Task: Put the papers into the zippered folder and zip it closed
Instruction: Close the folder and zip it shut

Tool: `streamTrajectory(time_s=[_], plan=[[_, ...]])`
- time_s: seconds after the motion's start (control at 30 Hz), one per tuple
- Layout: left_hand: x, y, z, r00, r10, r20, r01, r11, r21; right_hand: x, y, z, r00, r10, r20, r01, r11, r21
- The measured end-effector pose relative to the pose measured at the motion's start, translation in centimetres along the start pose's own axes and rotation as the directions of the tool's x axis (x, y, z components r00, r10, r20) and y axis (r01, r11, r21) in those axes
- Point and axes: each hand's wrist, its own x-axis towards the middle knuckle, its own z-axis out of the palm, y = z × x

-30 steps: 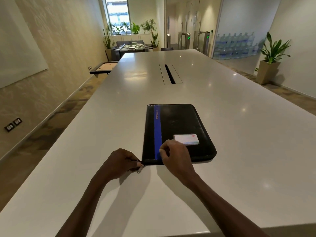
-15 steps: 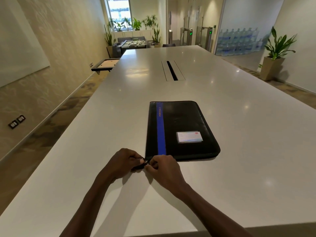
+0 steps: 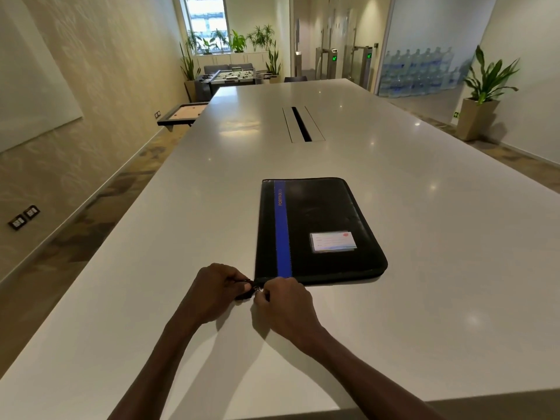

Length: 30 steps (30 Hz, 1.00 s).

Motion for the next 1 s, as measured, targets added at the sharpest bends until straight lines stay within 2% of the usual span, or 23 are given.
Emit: streamTrajectory(time_s=[0.23, 0.73, 0.8, 0.87, 0.93, 1.0], plan=[[0.1, 0.4, 0.1, 0.998, -0.013, -0.054, 0.018, 0.995, 0.100, 0.2, 0.1, -0.1, 1.000, 0.021, 0.018, -0.020, 0.997, -0.073], [0.3, 0.6, 0.4, 0.989, -0.121, -0.085, 0.133, 0.979, 0.151, 0.4, 3.0, -2.0, 0.993, 0.109, -0.048, -0.116, 0.976, -0.183], [0.4, 1.0, 0.4, 0.992, -0.058, -0.111, 0.078, 0.980, 0.183, 0.3, 3.3, -2.0, 0.994, 0.095, -0.049, -0.103, 0.977, -0.188], [0.5, 1.8, 0.8, 0.992, 0.058, -0.115, -0.035, 0.981, 0.191, 0.3, 3.5, -2.0, 0.996, 0.078, -0.038, -0.084, 0.978, -0.192], [0.9, 3.0, 1.7, 0.987, 0.152, -0.057, -0.139, 0.974, 0.181, 0.3, 3.5, -2.1, 0.998, 0.055, -0.029, -0.060, 0.979, -0.194], [1.3, 4.0, 2.8, 0.982, 0.186, 0.029, -0.187, 0.962, 0.200, 0.4, 3.4, -2.2, 0.999, 0.029, -0.017, -0.032, 0.979, -0.203]])
